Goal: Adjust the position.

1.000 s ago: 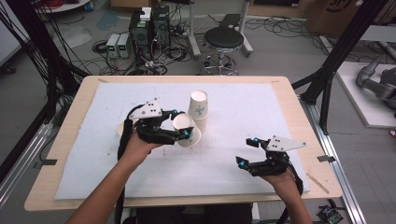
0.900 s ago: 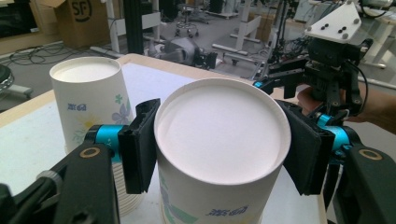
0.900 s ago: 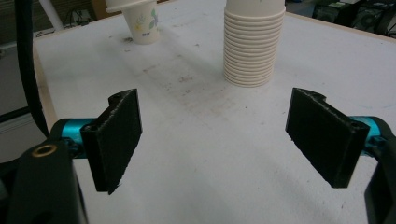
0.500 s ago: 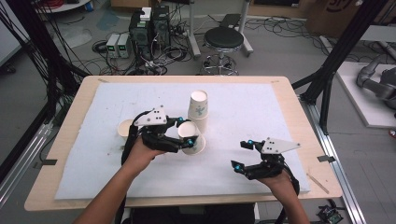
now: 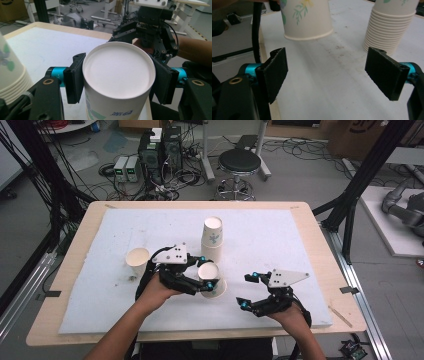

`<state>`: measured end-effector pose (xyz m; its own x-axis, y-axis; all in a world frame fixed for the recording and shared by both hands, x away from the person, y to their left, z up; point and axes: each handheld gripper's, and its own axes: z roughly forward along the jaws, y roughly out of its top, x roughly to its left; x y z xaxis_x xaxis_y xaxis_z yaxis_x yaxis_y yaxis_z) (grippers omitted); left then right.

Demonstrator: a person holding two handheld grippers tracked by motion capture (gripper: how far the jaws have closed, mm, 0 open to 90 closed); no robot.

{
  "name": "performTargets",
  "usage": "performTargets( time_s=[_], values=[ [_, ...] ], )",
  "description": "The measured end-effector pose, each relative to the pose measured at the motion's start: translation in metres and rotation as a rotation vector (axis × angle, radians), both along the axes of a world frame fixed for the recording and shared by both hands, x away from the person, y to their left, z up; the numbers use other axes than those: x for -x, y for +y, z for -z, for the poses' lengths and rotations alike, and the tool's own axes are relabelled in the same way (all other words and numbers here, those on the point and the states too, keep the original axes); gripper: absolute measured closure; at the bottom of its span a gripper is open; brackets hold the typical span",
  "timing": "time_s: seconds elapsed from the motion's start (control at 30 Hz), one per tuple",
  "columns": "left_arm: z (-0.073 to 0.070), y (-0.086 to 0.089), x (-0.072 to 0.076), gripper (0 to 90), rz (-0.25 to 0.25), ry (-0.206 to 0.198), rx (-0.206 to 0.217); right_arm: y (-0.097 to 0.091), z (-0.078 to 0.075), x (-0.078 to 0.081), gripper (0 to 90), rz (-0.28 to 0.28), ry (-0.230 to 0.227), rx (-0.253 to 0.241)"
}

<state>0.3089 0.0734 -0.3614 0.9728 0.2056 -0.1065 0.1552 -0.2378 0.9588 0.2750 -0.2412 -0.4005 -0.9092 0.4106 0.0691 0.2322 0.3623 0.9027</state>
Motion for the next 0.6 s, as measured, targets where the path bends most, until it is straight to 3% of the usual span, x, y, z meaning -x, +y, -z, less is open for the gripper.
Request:
performTargets(
  time_s=[0.6],
  values=[
    [0.005,-0.024,0.008,35.9,0.099,-0.004,0.006,0.023,-0.004,0.004,18.7,-0.104,-0.015,-0.003]
  ],
)
